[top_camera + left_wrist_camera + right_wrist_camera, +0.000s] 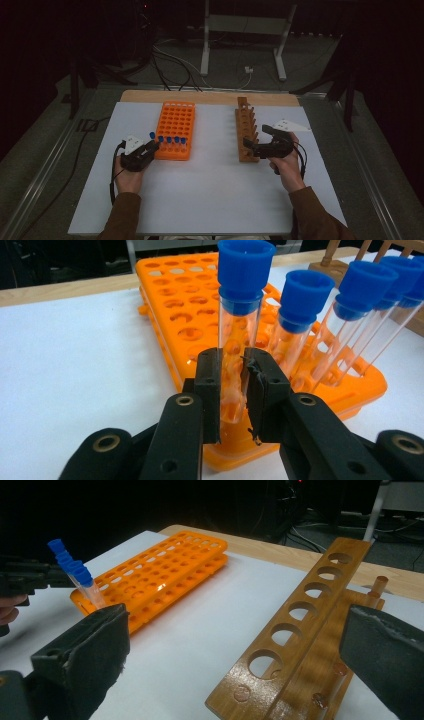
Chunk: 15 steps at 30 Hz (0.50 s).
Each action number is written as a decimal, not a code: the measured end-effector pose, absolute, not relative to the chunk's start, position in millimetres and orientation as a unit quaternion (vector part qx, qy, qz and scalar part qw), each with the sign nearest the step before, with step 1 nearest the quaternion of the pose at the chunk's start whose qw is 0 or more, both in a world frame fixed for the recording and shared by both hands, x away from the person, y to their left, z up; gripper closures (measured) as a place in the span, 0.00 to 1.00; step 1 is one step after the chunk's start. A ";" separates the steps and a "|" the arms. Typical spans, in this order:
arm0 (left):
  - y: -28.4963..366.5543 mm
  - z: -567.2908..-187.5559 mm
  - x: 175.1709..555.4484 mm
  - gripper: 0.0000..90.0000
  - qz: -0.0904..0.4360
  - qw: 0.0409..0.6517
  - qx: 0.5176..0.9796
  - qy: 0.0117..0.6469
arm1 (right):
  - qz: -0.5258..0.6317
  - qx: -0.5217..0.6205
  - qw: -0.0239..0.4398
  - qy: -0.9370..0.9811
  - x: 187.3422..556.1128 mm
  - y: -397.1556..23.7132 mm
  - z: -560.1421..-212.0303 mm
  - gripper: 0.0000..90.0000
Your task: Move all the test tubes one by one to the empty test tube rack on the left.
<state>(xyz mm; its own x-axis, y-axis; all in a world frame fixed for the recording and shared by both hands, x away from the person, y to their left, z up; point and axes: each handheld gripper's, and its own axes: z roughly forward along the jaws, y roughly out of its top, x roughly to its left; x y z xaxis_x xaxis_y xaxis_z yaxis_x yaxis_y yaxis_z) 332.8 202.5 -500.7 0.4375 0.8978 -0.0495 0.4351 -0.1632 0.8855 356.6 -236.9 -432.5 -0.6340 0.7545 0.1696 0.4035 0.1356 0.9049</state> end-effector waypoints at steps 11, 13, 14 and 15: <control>198.3 -504.1 331.0 0.87 0.261 0.430 0.733 0.458 | 0.524 0.396 0.167 0.736 355.3 -238.0 -433.5 0.00; 197.9 -504.0 330.9 0.87 0.262 0.429 0.733 0.459 | 0.524 0.396 0.166 0.735 354.6 -238.1 -433.3 0.00; 197.7 -503.9 330.8 0.87 0.262 0.428 0.733 0.459 | 0.524 0.395 0.167 0.736 354.3 -238.2 -433.3 0.00; 197.7 -503.8 330.9 0.87 0.262 0.428 0.733 0.459 | 0.523 0.395 0.168 0.736 354.0 -238.3 -433.3 0.00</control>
<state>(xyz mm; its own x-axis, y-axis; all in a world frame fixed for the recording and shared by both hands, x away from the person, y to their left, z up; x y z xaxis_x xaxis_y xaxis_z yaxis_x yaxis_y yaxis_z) 330.9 197.7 -503.8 0.4407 0.8976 -0.0098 0.4493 -0.2111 0.8681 354.0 -238.3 -433.3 -0.6314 0.7574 0.1666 0.4064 0.1401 0.9029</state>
